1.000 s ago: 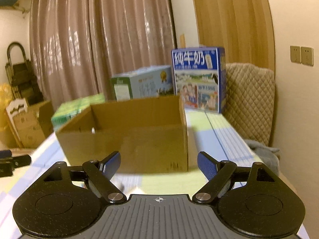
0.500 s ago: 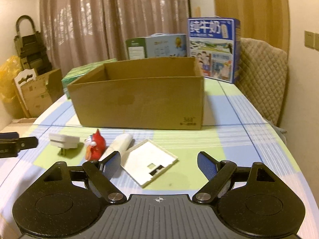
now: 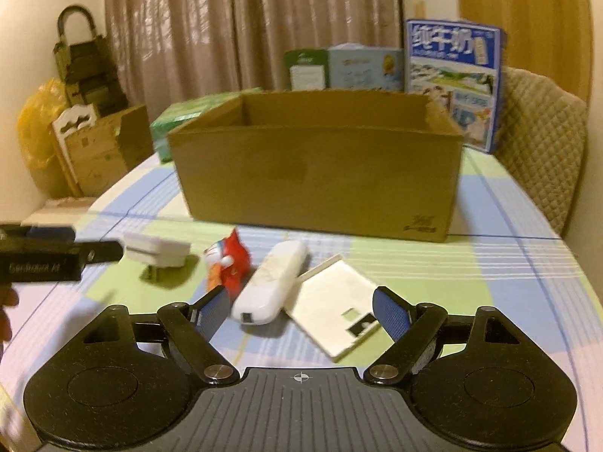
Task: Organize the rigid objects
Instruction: 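Move the right tool over the white tube while the left tool approaches the white square charger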
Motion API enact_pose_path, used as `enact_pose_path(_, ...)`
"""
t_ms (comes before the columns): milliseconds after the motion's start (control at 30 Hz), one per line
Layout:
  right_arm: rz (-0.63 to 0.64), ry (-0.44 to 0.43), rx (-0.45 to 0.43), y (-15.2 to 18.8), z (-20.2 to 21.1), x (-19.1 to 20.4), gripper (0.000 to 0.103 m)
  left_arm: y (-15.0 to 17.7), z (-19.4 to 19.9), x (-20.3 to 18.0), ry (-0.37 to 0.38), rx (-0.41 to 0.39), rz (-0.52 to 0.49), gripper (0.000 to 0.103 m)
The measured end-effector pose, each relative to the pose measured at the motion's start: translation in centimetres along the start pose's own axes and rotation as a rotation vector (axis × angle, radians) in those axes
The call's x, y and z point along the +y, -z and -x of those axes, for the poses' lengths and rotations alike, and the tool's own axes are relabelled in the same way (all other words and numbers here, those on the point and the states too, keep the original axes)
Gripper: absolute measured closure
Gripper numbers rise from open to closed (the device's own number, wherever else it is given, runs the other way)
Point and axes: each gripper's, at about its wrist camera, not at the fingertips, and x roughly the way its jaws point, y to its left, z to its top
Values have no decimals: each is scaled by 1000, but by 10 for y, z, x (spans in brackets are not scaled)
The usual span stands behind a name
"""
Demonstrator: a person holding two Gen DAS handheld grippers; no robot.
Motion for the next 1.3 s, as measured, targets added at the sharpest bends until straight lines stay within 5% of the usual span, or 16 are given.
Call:
enact_pose_path(567,121,18,93,8,-69,35,61,-6,-39,10,26,87,38,20)
enact_pose_path(900,95,105,121,8,-69,18,70,-7,-40,4,43,88,36,20)
enact_pose_path(1033,40,157,137,7,-66,0,89,-6,-40,7,34,93,45,20)
enact_pose_path(1300,121,115,100,6,-47,11,84,-5,-40,7,32,91,45,20)
